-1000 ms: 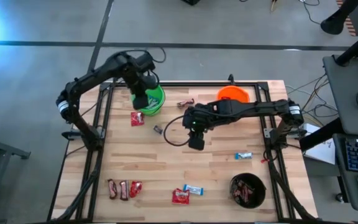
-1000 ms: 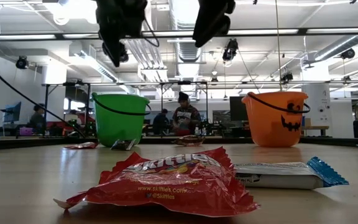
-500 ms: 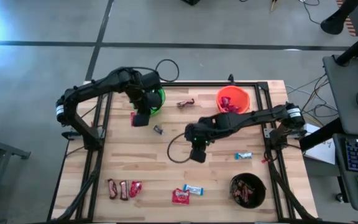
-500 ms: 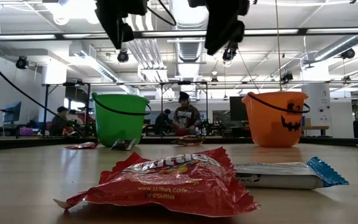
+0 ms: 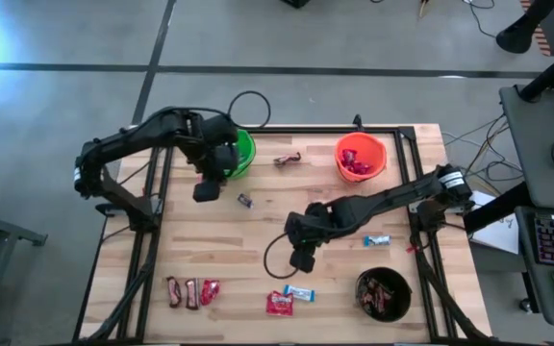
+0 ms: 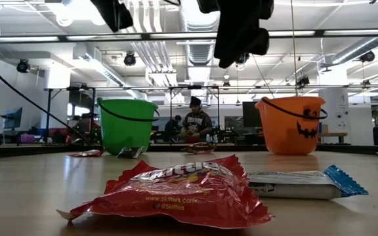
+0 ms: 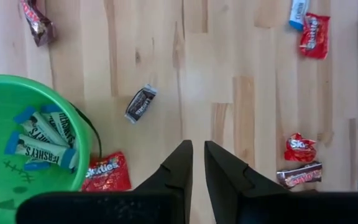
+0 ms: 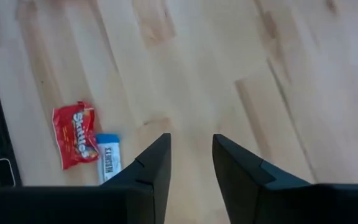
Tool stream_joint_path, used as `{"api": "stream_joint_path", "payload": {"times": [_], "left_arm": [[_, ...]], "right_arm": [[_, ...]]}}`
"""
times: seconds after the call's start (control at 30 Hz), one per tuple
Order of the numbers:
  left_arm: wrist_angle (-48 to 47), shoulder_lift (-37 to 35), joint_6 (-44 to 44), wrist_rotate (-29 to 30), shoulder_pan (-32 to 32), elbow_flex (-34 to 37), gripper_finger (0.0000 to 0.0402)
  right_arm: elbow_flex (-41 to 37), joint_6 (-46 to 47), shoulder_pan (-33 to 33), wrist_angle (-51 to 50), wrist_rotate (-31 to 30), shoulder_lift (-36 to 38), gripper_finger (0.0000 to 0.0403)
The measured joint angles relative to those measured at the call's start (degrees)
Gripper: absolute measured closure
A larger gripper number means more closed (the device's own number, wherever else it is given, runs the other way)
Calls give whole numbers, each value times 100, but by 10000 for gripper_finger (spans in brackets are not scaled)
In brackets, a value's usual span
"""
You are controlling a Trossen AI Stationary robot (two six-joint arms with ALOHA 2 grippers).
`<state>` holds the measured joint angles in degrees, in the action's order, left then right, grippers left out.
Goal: Sort candy
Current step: Put the white candy into the green bucket
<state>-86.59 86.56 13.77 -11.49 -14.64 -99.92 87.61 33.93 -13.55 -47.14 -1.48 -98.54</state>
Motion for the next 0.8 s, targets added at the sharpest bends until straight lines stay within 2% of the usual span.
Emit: {"api": "stream_joint_path", "payload": {"times": [0.4,0.8], "left_arm": [[128,-244,-638,1,637,0,378],[600,-311,-1744,118,1270,0,378]], "right_arm": [[-7,533,-635,67,0,-538,236],[-9,970,-1189,129,-2,-846,218]]}}
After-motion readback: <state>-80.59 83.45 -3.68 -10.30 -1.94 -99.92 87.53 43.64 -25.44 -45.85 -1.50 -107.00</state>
